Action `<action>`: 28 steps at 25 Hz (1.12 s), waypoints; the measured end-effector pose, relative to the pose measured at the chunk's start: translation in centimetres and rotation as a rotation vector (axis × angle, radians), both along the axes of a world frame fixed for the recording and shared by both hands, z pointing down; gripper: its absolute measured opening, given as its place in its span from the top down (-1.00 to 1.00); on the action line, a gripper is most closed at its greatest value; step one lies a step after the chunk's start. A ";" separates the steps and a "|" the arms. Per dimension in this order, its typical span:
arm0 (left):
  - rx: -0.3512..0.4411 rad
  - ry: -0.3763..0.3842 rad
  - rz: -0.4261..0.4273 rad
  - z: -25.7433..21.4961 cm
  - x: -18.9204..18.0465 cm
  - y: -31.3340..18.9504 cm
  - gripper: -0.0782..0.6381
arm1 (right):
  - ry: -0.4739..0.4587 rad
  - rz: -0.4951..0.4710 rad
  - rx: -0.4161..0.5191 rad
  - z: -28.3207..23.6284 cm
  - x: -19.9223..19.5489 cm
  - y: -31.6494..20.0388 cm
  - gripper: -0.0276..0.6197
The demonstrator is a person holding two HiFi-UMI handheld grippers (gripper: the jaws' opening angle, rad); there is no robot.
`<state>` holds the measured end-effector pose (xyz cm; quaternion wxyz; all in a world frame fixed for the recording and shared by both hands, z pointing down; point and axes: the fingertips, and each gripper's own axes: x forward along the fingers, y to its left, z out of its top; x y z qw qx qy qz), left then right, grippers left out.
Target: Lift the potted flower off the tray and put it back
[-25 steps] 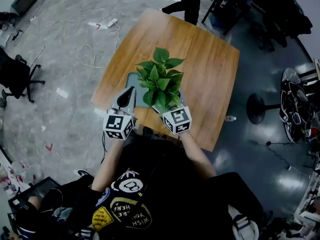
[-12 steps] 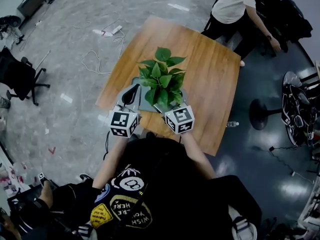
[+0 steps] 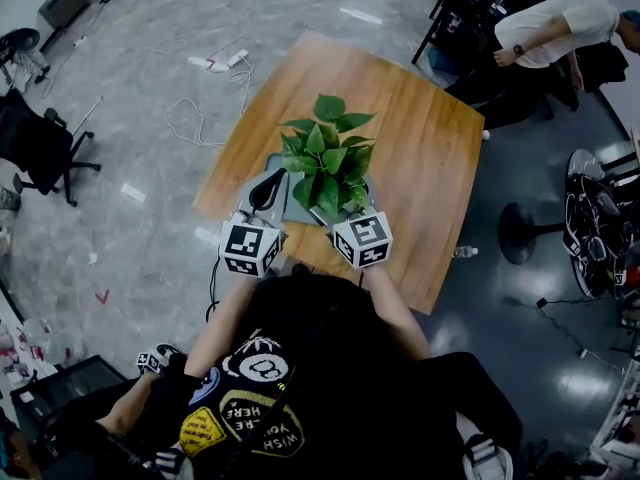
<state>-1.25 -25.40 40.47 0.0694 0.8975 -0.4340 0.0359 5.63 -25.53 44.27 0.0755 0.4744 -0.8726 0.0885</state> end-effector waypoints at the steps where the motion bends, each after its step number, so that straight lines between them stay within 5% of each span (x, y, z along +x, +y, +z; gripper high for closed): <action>1: -0.002 0.002 -0.003 0.0 -0.1 0.0 0.79 | -0.001 -0.001 0.001 0.0 0.0 0.0 -0.73; 18: -0.066 -0.035 -0.049 6.2 0.2 -0.6 0.79 | -0.025 -0.065 0.000 6.0 0.3 -2.3 -0.73; 28: -0.176 -0.060 -0.107 15.5 -2.6 -3.7 0.79 | -0.030 -0.080 -0.096 19.7 -1.3 -7.7 -0.73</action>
